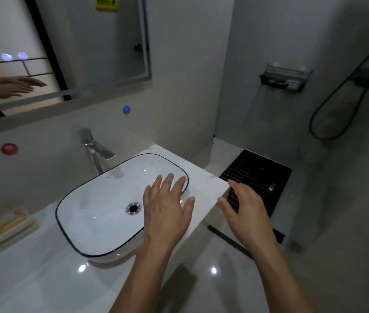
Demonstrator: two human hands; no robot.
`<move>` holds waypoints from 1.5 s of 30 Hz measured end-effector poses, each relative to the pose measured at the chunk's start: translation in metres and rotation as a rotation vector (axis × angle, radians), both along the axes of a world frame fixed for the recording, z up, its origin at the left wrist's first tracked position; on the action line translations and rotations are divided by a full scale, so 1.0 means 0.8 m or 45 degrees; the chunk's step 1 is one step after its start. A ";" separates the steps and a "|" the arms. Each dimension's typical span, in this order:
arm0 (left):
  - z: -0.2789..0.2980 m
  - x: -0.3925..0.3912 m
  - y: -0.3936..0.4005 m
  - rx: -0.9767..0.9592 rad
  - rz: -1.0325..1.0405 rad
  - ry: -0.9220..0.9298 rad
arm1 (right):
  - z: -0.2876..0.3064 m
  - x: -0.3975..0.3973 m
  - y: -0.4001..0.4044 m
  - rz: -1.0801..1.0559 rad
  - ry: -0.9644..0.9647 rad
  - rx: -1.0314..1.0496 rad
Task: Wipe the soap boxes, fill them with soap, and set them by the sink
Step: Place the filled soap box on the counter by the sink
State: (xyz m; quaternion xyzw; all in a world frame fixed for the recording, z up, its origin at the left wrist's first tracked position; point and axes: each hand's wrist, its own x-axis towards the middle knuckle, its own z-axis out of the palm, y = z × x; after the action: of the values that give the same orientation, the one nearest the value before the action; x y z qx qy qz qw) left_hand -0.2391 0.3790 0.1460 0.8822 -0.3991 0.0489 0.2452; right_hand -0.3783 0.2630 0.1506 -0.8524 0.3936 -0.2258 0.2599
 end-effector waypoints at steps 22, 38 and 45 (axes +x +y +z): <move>-0.017 0.016 -0.351 -0.033 -0.646 0.109 | -0.021 -0.045 -0.250 -0.565 0.086 0.122; -0.062 0.068 -0.600 0.108 -0.735 0.176 | -0.051 0.008 -0.483 -0.699 0.091 0.129; -0.054 0.088 -0.767 0.080 -0.658 0.142 | -0.057 0.046 -0.665 -0.557 0.079 0.110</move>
State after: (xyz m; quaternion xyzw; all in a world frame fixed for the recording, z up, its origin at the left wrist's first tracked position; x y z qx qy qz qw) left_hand -0.1686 -0.2347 0.1026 0.7596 -0.5982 -0.0765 0.2437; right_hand -0.3418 -0.2694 0.1053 -0.7413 0.5863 -0.2333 0.2287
